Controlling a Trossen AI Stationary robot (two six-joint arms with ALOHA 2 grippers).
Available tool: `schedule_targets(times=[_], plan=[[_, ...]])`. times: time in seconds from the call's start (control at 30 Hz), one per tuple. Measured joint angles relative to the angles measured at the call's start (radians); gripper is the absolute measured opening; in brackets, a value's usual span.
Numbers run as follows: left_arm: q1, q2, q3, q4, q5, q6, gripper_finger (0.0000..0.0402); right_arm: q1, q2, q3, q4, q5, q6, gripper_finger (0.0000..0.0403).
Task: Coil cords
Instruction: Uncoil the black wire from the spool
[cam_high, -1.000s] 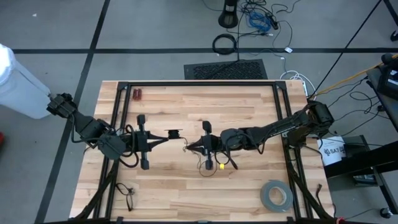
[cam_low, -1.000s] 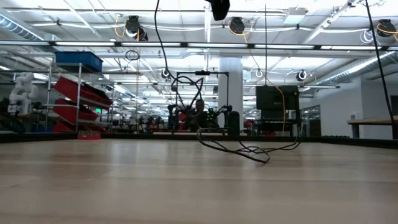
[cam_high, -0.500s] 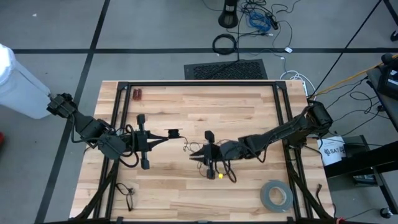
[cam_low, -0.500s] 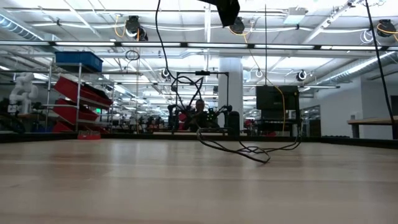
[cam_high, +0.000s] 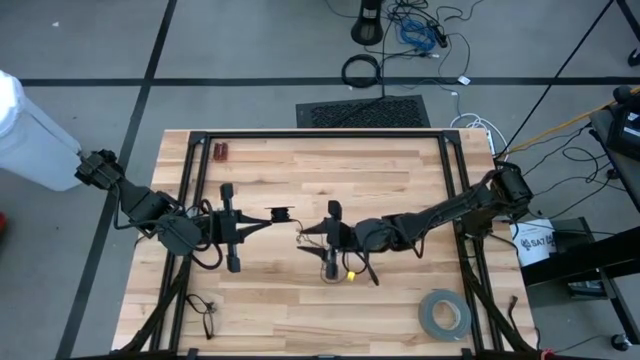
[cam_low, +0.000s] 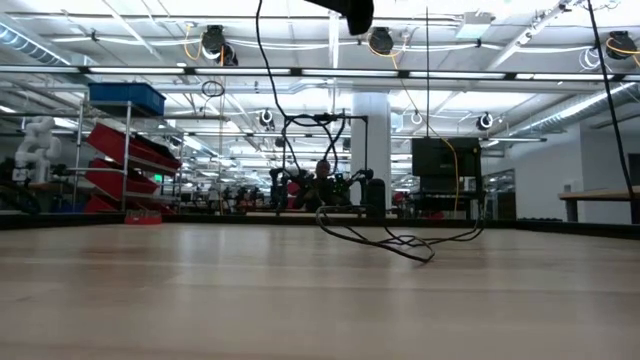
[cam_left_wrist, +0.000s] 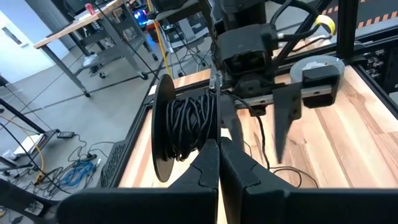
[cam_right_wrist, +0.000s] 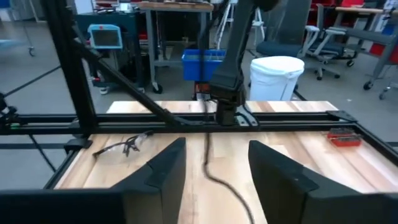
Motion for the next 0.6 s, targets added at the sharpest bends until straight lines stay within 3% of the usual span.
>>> schedule_targets(times=[0.1,0.3,0.6], plan=[[0.000,0.000,0.000,0.000,0.000,0.001,0.0000,-0.002,0.000,0.000,0.010,0.002,-0.012,0.0123],[0.000,0.000,0.000,-0.004,0.004,-0.001,0.0000,-0.002,0.000,0.000,0.033,0.000,-0.060,0.0013],[-0.001,0.000,0.000,-0.016,0.025,-0.009,0.0000,-0.001,-0.023,0.067,-0.002,0.029,-0.106,0.0001]])
